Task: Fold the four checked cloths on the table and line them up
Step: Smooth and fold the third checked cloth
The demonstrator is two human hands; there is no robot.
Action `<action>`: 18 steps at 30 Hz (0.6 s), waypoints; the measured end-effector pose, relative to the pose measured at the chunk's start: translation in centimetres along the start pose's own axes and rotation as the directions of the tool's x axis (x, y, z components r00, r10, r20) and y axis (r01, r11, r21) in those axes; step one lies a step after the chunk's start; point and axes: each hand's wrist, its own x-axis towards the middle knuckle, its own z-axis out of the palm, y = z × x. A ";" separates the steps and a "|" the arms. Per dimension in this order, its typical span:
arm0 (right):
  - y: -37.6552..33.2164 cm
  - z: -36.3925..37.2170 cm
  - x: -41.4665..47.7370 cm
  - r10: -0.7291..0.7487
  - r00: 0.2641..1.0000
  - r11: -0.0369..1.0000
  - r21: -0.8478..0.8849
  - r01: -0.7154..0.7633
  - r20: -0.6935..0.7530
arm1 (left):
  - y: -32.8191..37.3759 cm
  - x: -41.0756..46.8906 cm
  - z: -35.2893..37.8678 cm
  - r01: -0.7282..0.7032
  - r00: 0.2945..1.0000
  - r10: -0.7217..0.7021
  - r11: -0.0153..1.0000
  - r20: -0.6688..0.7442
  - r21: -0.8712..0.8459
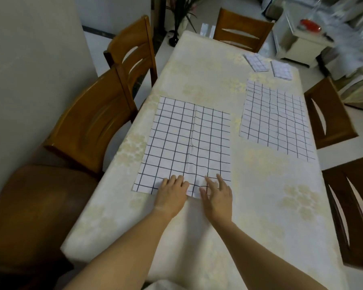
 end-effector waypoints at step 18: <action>11.3 -6.0 -14.5 0.609 0.753 0.338 0.778 -0.530 0.248 | 23.3 -6.9 -4.3 0.109 0.841 0.139 0.903 0.523 -0.415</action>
